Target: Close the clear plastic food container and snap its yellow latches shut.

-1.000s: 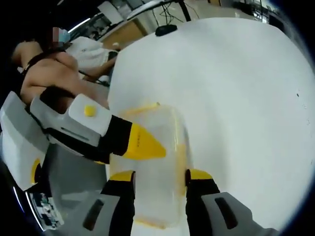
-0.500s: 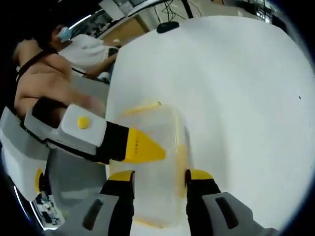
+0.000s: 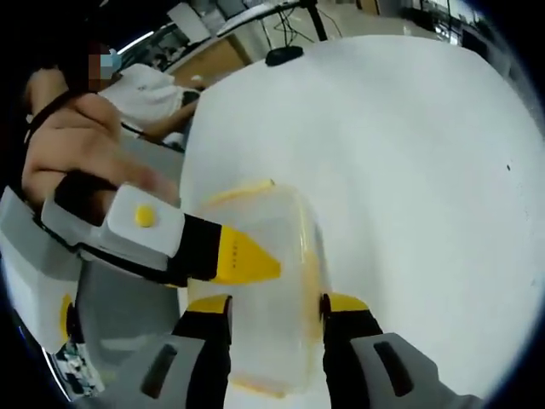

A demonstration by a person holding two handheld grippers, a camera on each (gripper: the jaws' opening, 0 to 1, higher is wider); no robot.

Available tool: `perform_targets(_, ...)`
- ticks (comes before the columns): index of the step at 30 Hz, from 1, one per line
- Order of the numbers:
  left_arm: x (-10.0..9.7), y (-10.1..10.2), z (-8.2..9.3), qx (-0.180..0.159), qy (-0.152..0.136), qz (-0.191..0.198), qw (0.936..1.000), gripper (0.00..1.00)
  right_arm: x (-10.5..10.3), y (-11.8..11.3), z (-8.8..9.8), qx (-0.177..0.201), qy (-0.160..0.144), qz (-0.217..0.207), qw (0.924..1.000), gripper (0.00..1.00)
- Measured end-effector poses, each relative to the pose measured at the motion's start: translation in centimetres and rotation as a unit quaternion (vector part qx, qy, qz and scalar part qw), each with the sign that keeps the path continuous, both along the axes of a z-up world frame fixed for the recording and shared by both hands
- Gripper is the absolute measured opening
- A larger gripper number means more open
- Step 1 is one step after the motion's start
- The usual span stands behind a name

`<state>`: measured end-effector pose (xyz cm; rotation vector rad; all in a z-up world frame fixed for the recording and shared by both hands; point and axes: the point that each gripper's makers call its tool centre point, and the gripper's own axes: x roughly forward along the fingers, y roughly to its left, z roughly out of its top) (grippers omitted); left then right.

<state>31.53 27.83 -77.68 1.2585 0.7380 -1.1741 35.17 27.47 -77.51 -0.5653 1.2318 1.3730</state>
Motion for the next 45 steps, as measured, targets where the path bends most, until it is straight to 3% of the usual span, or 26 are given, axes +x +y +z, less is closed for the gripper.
perform_targets(2, 0.1, 0.0, 0.1, 0.008, 0.005, -0.001, 1.0, 0.59, -0.1, -0.1, 0.1, -0.001, -0.019, 0.016, 0.9997, 0.41)
perform_targets(7, 0.2, 0.0, 0.2, 0.014, 0.019, 0.002, 0.9997, 0.59, -0.7, -1.3, -0.1, -0.022, -0.033, 0.031, 0.9987, 0.46)
perform_targets(15, 0.2, 0.1, 0.5, 0.011, 0.052, -0.005, 0.9986, 0.59, -0.8, -2.3, 0.6, -0.018, -0.048, 0.017, 0.9985, 0.47)
perform_targets(23, 0.2, -0.2, 1.7, -0.029, 0.076, 0.032, 0.9961, 0.58, -0.8, -2.2, 1.1, -0.002, -0.064, 0.008, 0.9979, 0.49)
perform_targets(25, 0.2, -0.4, 2.2, -0.044, 0.088, 0.042, 0.9943, 0.63, -1.0, -2.1, 1.4, -0.002, -0.066, 0.007, 0.9978, 0.51)
perform_targets(26, -0.2, -0.5, 2.3, -0.051, 0.109, 0.052, 0.9914, 0.66, -1.0, -2.1, 1.5, -0.001, -0.071, 0.008, 0.9975, 0.52)
perform_targets(30, -0.4, 0.0, 2.6, -0.05, 0.125, 0.052, 0.9895, 0.72, -1.0, -1.8, 1.8, 0.013, -0.072, -0.008, 0.9973, 0.56)
perform_targets(35, -0.3, 0.4, 2.9, -0.062, 0.128, 0.048, 0.9887, 0.77, -1.2, -1.7, 2.0, 0.025, -0.08, -0.017, 0.9963, 0.68)
perform_targets(39, -0.4, 0.8, 2.9, -0.064, 0.142, 0.057, 0.9861, 0.8, -1.5, -2.2, 1.8, 0.013, -0.098, 0.007, 0.9951, 0.75)
perform_targets(45, -0.4, 1.0, 3.2, -0.078, 0.155, 0.052, 0.9834, 0.84, -1.9, -2.1, 2.0, 0.022, -0.102, -0.003, 0.9945, 0.79)
